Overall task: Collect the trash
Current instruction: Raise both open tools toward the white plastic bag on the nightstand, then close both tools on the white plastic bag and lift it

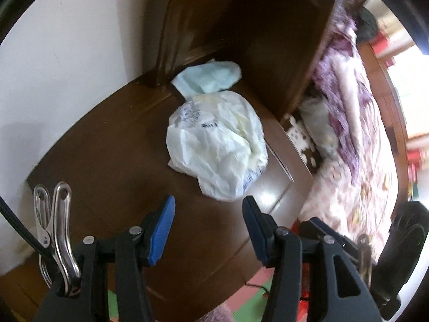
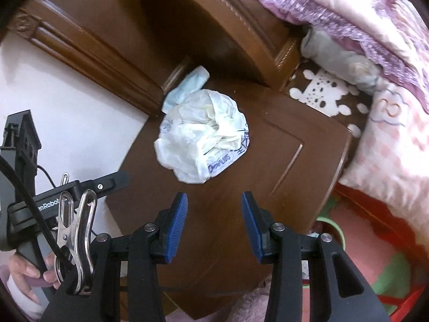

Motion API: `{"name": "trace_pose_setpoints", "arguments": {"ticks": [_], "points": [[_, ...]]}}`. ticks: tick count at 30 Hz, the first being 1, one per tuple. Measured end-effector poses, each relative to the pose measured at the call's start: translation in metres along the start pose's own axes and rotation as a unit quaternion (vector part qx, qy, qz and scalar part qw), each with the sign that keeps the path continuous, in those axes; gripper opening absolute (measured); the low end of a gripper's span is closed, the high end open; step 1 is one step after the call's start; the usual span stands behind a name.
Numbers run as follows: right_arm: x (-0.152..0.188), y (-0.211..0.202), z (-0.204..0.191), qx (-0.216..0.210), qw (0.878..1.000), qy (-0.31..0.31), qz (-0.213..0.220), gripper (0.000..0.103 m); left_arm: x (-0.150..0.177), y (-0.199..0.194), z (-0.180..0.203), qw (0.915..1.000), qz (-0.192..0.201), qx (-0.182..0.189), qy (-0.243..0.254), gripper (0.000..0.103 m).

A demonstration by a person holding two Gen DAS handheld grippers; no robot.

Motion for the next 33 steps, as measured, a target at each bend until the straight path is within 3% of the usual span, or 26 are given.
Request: {"name": "trace_pose_setpoints", "arguments": {"ticks": [16,27,33], "points": [[-0.069,0.104,0.026,0.036,0.996,-0.043,-0.071,0.044,-0.047,0.084,-0.015,0.9978,-0.019,-0.052,-0.037,0.054],[-0.057,0.125,0.019,0.031,0.991,-0.083,-0.098,0.043,-0.034,0.117,-0.021,0.9944,-0.066,-0.074,-0.037,0.054],[-0.044,0.122,0.013,0.022,0.988,-0.092,-0.122,0.043,-0.03,0.118,-0.022,0.9941,-0.062,-0.089,-0.01,0.054]]}}
Point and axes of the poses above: each gripper's, at about its wrist camera, not at the fingertips, and y roughly the way its jaws point, z to its right, x to its underside, the point moved 5 cm from there along y, roughly the way its jaws point, and after that the axes turned 2 degrees about -y, right-handed, at the moved point
